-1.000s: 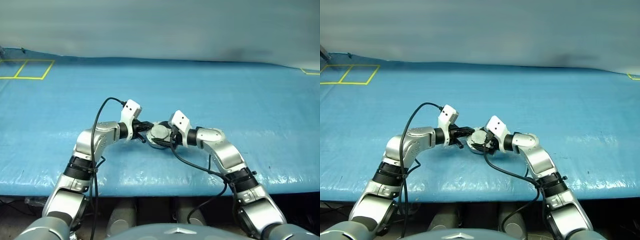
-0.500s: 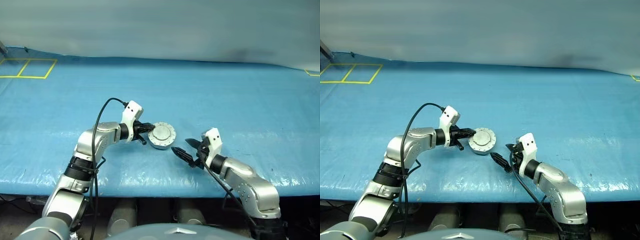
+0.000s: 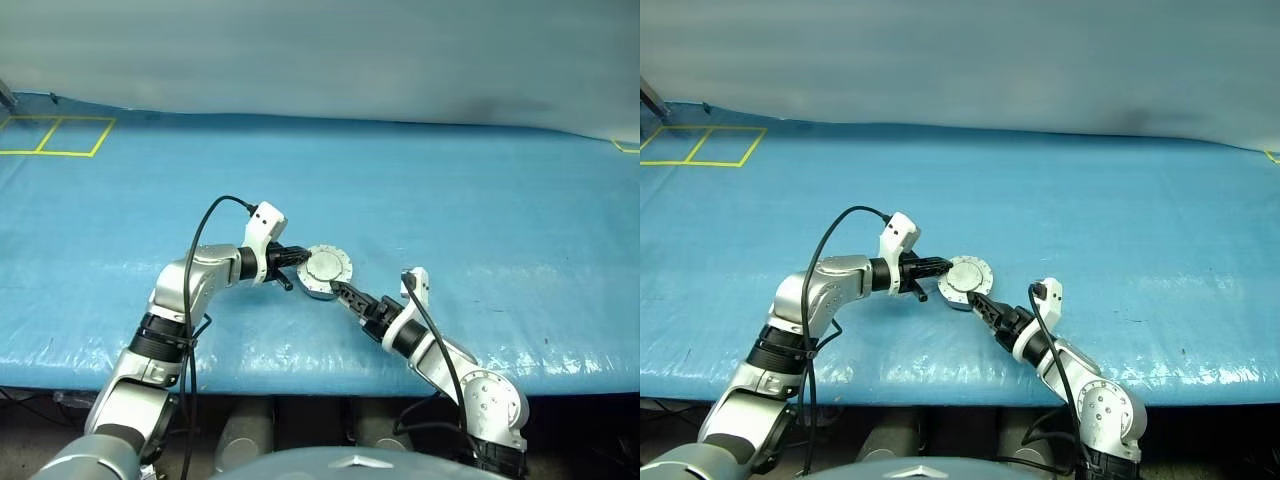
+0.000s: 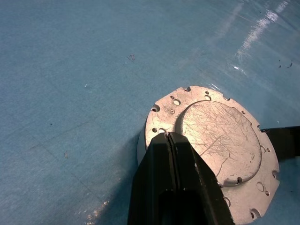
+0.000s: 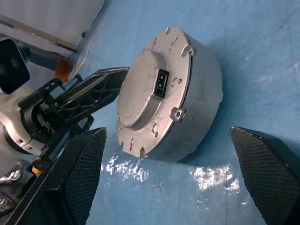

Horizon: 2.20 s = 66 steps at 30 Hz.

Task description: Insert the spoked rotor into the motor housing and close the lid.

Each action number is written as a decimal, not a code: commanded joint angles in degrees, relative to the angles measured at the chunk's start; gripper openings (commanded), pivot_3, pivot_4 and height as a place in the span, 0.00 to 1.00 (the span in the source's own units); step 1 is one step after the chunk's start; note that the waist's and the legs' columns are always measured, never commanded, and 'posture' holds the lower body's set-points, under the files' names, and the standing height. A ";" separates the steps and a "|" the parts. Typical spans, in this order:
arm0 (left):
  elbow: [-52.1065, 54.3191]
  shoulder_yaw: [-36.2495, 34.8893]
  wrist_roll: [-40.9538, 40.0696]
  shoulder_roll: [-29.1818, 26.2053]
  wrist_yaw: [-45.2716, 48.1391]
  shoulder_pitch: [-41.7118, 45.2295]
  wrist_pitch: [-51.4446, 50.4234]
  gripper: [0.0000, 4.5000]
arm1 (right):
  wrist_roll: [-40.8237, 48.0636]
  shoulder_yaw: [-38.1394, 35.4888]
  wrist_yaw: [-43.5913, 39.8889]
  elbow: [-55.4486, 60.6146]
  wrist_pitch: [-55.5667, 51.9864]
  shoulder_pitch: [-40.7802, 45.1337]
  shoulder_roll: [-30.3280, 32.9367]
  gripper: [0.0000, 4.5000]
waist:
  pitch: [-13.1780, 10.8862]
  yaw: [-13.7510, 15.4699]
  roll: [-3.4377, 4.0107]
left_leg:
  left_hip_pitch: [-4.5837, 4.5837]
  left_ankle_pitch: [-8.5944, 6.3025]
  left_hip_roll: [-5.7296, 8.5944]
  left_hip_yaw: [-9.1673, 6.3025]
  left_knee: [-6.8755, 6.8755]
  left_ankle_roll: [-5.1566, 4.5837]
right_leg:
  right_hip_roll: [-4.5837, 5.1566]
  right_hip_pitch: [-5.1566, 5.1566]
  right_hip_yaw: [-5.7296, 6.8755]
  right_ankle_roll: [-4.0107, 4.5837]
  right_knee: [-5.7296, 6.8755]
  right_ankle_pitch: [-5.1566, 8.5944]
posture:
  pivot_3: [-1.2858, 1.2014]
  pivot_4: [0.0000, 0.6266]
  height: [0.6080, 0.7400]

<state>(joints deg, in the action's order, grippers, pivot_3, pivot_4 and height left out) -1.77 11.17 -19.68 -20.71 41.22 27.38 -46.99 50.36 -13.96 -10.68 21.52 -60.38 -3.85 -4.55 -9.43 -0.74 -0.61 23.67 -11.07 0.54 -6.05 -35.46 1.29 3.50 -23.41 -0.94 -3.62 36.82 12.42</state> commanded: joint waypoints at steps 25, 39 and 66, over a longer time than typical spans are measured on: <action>-0.56 2.17 1.34 -0.61 1.20 -1.78 -1.37 0.00 | 27.10 4.51 14.44 -8.05 8.91 0.15 -4.26 0.78 | 0.11 -0.48 0.16 | 0.00 0.00 -0.01 0.01 0.04 -0.02 | -0.01 -0.01 0.00 0.02 -0.01 0.02 | 0.52 0.24 1.00; -0.65 1.95 1.26 -0.35 1.19 -1.97 -1.34 0.00 | 27.15 7.08 15.41 -8.15 9.02 -2.23 -0.92 0.26 | 0.13 -0.68 0.19 | -0.01 -0.01 -0.02 0.02 0.11 -0.03 | -0.02 -0.03 0.00 0.07 -0.01 0.04 | 0.52 0.24 1.00; 23.77 -34.16 -37.49 23.94 -26.17 -28.81 -15.33 0.65 | 34.20 6.19 16.55 -4.68 16.38 3.73 -1.05 0.26 | -0.17 -1.21 0.15 | 0.25 -0.05 -0.07 0.03 -0.12 -0.06 | 0.00 -0.23 0.03 0.11 -0.01 0.08 | 0.52 0.24 1.00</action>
<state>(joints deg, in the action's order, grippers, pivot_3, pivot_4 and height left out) 20.96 -22.16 -53.01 1.90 16.90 -1.26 -62.25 81.35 -7.67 7.42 13.84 -45.19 -2.75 -4.22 -9.60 -1.95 -0.46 23.94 -11.12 0.47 -6.01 -35.58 1.23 3.50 -23.65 -0.91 -3.51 36.81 12.50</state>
